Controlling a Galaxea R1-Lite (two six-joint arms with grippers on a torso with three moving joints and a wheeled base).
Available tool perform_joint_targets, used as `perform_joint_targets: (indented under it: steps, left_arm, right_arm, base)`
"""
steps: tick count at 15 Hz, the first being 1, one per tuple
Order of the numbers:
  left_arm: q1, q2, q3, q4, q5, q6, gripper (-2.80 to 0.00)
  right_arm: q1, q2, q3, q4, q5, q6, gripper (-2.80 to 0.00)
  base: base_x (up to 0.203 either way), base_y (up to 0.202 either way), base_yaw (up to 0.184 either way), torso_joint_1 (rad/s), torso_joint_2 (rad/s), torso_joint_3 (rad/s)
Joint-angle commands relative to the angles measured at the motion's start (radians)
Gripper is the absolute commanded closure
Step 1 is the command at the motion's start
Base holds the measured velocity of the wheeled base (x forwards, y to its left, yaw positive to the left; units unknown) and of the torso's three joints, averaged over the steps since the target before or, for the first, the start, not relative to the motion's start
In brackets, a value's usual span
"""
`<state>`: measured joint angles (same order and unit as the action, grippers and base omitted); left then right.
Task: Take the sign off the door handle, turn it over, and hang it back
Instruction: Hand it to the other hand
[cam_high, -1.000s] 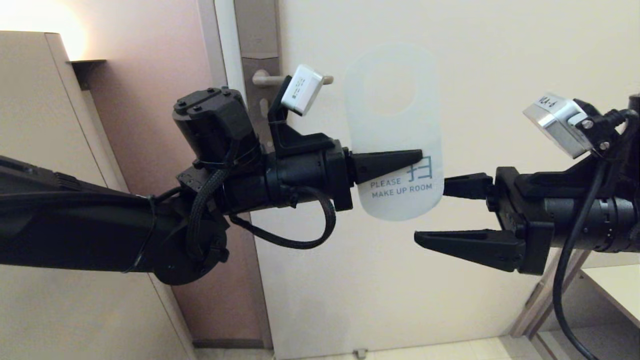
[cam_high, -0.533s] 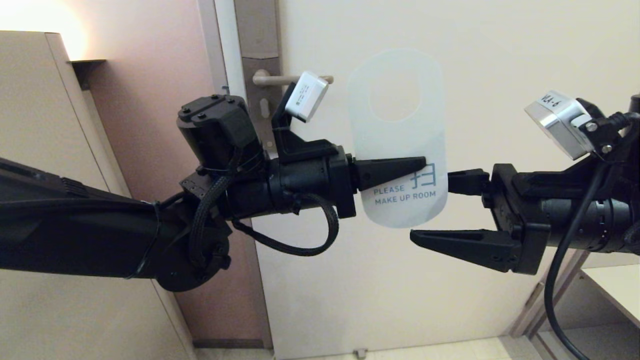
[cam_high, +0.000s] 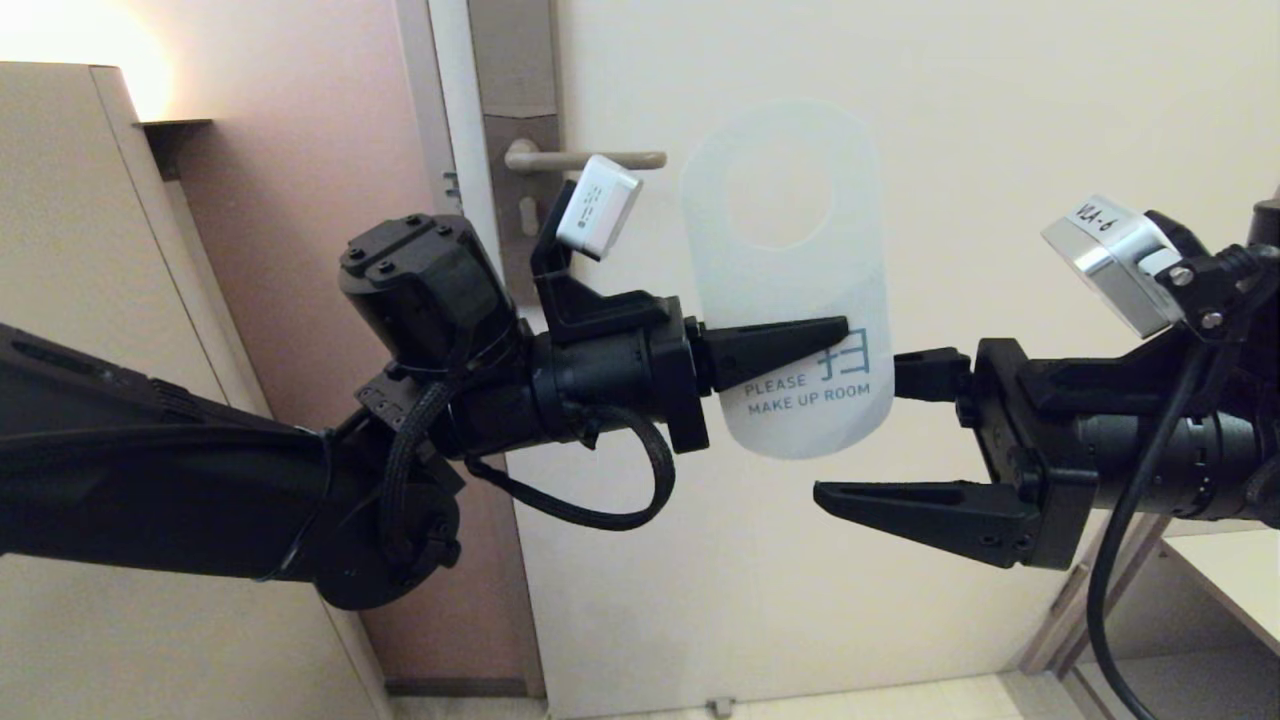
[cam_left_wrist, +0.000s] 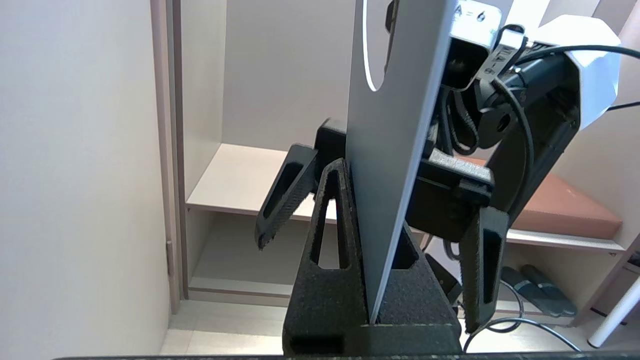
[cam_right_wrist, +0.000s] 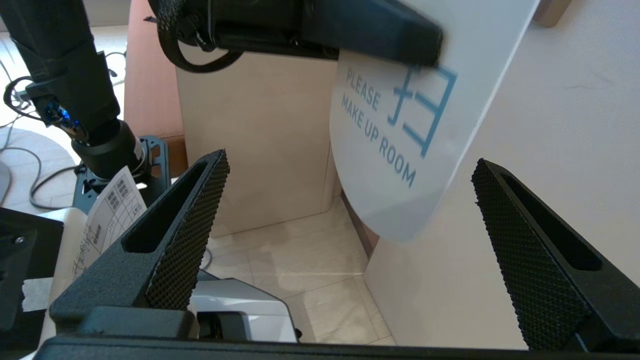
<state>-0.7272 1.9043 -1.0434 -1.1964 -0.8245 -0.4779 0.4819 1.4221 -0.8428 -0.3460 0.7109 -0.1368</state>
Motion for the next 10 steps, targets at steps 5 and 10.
perform_joint_targets:
  steps: [5,10]
  left_arm:
    - [-0.019,0.017,-0.004,-0.012,0.000,-0.004,0.00]
    - [-0.031,0.055,-0.033,-0.079,0.045,-0.009,0.00]
  right_arm:
    - [0.002,-0.023,0.020,-0.004,0.002,-0.004,-2.80]
    - [0.003,-0.016,0.017,-0.043,0.005,0.000,-2.80]
  base:
    - [0.000,0.000,0.000,0.000,0.00,0.000]
    - [0.000,0.000,0.000,0.000,0.00,0.000]
